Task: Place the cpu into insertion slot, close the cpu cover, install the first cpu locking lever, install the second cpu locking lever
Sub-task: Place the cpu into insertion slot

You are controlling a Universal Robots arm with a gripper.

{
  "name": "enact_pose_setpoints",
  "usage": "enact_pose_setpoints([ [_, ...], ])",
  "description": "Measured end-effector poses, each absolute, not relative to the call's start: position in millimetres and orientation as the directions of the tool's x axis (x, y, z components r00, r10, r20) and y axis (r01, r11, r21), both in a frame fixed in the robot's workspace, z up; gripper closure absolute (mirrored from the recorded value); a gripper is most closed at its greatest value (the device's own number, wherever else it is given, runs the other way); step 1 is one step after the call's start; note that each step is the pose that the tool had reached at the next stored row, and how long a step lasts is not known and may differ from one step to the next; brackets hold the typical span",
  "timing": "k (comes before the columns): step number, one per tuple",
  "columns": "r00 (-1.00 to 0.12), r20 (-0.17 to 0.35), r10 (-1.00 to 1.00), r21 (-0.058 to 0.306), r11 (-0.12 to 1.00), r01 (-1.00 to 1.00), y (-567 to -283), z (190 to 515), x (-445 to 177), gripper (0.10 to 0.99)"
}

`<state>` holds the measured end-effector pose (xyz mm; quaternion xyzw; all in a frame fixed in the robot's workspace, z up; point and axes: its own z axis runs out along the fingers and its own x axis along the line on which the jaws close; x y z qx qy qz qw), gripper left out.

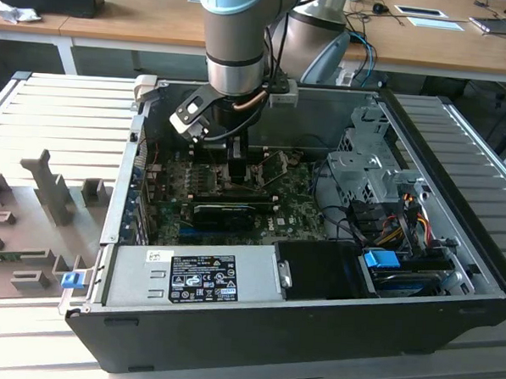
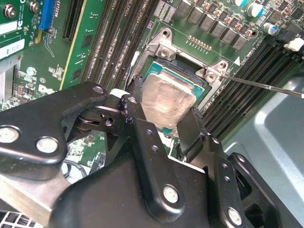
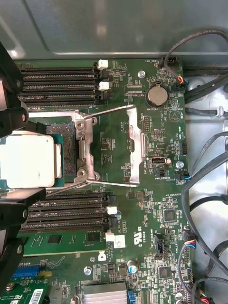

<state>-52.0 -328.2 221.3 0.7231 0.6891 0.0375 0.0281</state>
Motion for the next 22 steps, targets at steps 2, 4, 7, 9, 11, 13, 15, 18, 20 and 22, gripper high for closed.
enact_pose_setpoints([
  [2,0.046,0.015,0.999,0.092,-0.047,0.995,-327.4,218.1,-50.5,0.553],
  [4,0.045,0.015,0.999,0.092,-0.046,0.995,-326.3,213.7,-50.3,0.553],
  [7,0.035,0.015,0.999,0.092,-0.037,0.995,-325.8,209.3,-50.3,0.553],
  [9,0.033,0.015,0.999,0.092,-0.034,0.995,-324.8,208.0,-50.2,0.553],
  [11,0.033,0.015,0.999,0.092,-0.034,0.995,-323.1,206.6,-49.4,0.553],
  [13,0.033,0.014,0.999,0.092,-0.034,0.995,-322.0,205.2,-49.2,0.553],
  [15,0.033,0.013,0.999,0.092,-0.034,0.995,-321.4,203.0,-49.1,0.553],
  [18,0.033,0.012,0.999,0.092,-0.034,0.995,-321.3,201.7,-48.7,0.553],
  [20,0.033,0.011,0.999,0.092,-0.034,0.995,-321.4,201.6,-48.6,0.553],
  [22,0.033,0.012,0.999,0.093,-0.034,0.995,-321.3,201.5,-48.6,0.553],
])
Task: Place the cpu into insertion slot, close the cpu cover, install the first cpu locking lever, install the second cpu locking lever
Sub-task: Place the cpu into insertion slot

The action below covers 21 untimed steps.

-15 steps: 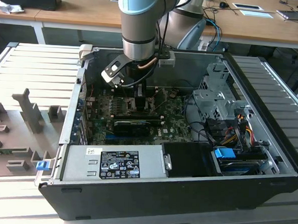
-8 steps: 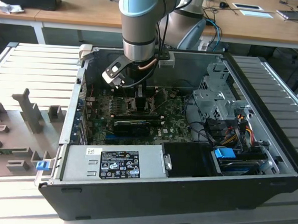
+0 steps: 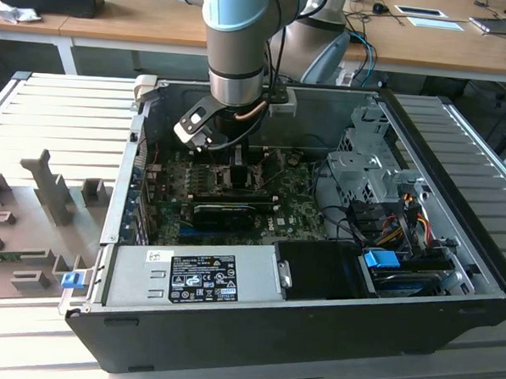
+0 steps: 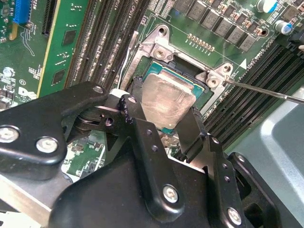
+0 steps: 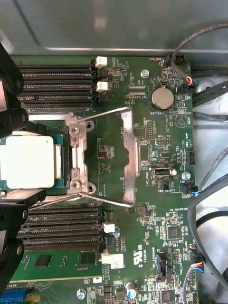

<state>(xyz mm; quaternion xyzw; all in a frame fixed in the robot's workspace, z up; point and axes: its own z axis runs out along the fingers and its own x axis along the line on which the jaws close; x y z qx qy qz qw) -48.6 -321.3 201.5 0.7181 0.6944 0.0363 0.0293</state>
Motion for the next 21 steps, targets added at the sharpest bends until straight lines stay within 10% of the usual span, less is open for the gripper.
enact_pose_setpoints([
  [21,0.018,0.022,1.0,0.092,-0.02,0.996,-319.4,214.0,-43.1,0.478],
])
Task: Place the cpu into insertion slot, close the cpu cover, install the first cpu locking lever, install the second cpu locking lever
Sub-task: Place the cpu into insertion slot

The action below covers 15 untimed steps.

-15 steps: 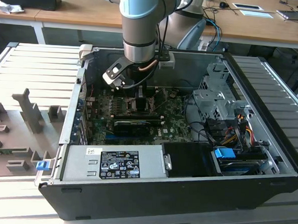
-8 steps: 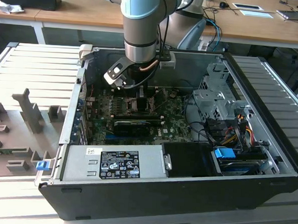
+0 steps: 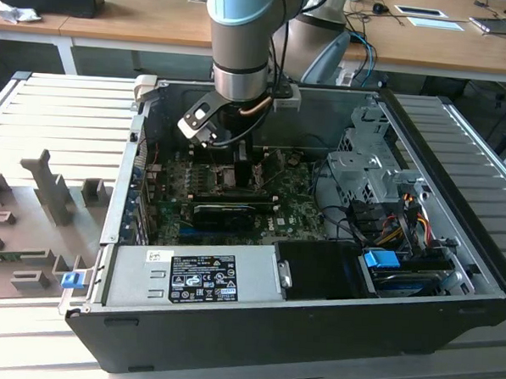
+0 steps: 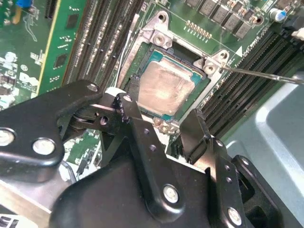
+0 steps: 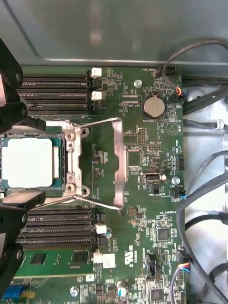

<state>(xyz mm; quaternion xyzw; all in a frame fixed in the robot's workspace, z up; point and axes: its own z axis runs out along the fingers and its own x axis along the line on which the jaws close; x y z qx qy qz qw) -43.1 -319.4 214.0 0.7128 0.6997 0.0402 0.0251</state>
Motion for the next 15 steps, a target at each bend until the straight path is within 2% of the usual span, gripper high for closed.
enact_pose_setpoints([
  [2,0.018,0.022,1.0,0.092,-0.02,0.996,-322.2,217.1,-43.2,0.49],
  [3,0.018,0.022,1.0,0.092,-0.02,0.996,-324.4,217.4,-43.2,0.624],
  [6,0.018,0.022,1.0,0.092,-0.02,0.996,-326.9,218.5,-43.2,0.8],
  [7,0.018,0.022,1.0,0.092,-0.02,0.996,-328.0,218.6,-43.2,0.925],
  [8,0.018,0.022,1.0,0.092,-0.02,0.996,-329.0,218.7,-43.2,0.98],
  [15,0.018,0.023,1.0,0.092,-0.02,0.996,-330.3,230.1,-43.2,0.98],
])
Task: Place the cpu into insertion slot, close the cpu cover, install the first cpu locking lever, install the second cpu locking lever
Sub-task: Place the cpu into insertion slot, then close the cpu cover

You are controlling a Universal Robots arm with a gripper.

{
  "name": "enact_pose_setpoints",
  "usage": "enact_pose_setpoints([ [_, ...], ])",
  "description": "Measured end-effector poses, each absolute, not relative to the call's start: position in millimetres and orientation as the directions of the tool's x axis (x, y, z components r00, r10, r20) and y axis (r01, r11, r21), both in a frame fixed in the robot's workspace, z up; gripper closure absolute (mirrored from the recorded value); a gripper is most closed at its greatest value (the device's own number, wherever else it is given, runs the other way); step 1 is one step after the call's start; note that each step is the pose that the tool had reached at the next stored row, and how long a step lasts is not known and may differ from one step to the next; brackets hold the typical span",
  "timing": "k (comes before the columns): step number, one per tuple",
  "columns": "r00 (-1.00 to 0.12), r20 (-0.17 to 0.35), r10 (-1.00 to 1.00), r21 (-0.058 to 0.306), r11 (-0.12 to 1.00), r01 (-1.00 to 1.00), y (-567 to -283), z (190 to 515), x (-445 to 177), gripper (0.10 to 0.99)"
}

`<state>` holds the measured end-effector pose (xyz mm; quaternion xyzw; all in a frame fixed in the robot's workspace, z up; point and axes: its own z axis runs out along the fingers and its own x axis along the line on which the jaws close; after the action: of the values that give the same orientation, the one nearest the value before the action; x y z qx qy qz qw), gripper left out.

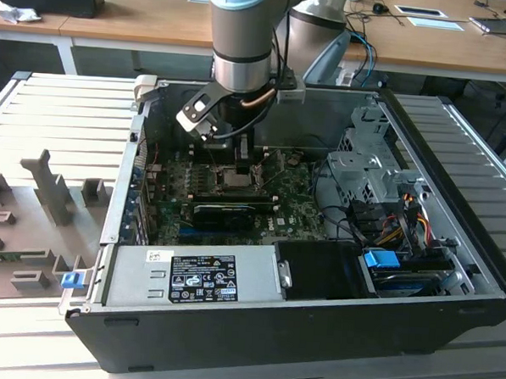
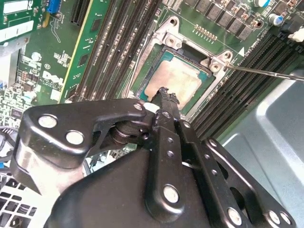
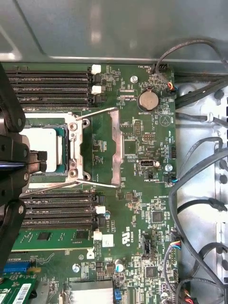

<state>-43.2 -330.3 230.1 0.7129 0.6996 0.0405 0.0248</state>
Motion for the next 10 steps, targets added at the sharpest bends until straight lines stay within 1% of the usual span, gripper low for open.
enact_pose_setpoints([
  [10,0.018,0.028,0.999,0.087,-0.02,0.996,-331.2,233.5,-37.8,0.98],
])
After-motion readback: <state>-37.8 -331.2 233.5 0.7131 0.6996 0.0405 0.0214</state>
